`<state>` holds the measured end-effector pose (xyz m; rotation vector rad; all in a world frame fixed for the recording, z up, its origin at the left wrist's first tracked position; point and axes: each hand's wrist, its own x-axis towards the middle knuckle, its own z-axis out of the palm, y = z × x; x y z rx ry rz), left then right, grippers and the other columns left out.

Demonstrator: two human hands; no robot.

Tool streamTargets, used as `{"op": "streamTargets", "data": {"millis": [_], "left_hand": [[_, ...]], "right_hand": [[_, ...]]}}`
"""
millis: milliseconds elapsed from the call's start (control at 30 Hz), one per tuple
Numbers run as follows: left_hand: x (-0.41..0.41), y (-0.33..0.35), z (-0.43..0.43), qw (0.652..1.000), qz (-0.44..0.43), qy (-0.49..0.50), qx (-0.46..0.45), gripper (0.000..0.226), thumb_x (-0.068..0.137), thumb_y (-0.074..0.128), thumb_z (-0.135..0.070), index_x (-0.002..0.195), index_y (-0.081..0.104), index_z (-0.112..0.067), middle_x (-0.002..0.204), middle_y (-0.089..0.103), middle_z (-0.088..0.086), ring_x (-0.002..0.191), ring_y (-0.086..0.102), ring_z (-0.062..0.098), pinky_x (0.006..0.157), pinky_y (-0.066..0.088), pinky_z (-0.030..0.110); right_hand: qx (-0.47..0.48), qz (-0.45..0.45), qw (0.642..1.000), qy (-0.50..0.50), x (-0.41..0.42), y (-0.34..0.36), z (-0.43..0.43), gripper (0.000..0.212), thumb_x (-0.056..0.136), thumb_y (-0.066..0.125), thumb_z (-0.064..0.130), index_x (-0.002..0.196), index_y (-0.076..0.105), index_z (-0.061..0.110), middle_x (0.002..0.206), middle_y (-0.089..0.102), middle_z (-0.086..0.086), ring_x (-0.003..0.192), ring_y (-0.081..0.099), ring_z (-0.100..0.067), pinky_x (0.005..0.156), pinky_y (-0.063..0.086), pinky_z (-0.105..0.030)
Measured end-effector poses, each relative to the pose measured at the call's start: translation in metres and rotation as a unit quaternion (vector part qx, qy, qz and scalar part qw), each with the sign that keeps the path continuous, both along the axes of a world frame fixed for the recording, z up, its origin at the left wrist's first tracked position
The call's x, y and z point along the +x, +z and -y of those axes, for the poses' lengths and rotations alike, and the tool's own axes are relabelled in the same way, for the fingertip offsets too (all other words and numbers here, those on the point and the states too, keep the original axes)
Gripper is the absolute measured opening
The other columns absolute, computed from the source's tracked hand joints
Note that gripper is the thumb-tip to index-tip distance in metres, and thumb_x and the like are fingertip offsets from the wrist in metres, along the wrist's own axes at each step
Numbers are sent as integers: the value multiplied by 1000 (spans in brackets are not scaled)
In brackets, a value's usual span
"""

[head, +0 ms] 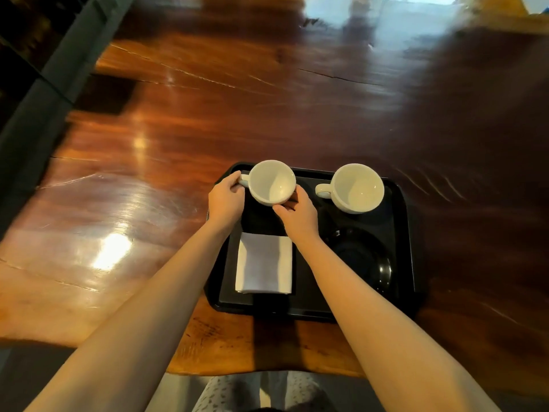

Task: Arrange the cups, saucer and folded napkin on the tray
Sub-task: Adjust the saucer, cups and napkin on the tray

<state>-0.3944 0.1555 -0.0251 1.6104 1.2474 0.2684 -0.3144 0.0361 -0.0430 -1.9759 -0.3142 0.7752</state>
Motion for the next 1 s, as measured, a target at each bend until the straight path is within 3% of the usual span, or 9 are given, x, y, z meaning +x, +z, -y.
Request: {"op": "streamTargets", "data": {"millis": [167,367,500,633,733,1000], "left_hand": [[9,4,6,1000,-2,0,2,43,93,47,-8,135,48,-12,138,54,4,127,50,17,105,38,30],[7,1,8,1000,-8,-7,10,40,91,47,-9,130,55,-13,131,60,5,122,54,19,101,43,33],[1,11,11,1000,14,4,-14,49,92,48,-8,140,41,-16,143,48,2,128,49,16,104,39,29],[-49,22,43,995,-3,-90,42,52,93,47,-7,143,37,-18,145,45,2,132,45,18,102,38,27],[-88,12,85,980,-51,-168,95,56,91,48,-1,144,34,-15,149,38,2,138,35,16,109,28,24],[-96,-9,113,980,-75,-151,102,56,92,44,3,144,32,-14,153,33,3,142,28,16,109,19,20]], "right_hand": [[-11,14,1000,-7,7,-3,3,63,80,69,12,137,41,16,130,55,-5,117,55,-18,99,49,-39],[-8,1,1000,-5,8,-3,4,66,81,69,11,139,38,16,133,53,-6,119,54,-18,97,48,-34],[-21,-2,1000,8,7,10,11,70,83,67,11,143,32,14,139,49,-8,121,53,-19,97,46,-32],[-109,94,982,122,-21,31,43,63,89,59,14,144,29,13,145,36,-6,133,38,-20,106,37,-31],[-180,134,951,212,-58,30,69,67,88,60,18,144,25,12,147,30,-2,135,27,-18,108,33,-30],[-207,143,946,205,-85,11,79,77,83,66,16,143,19,12,147,24,-3,135,25,-18,104,40,-29]]}}
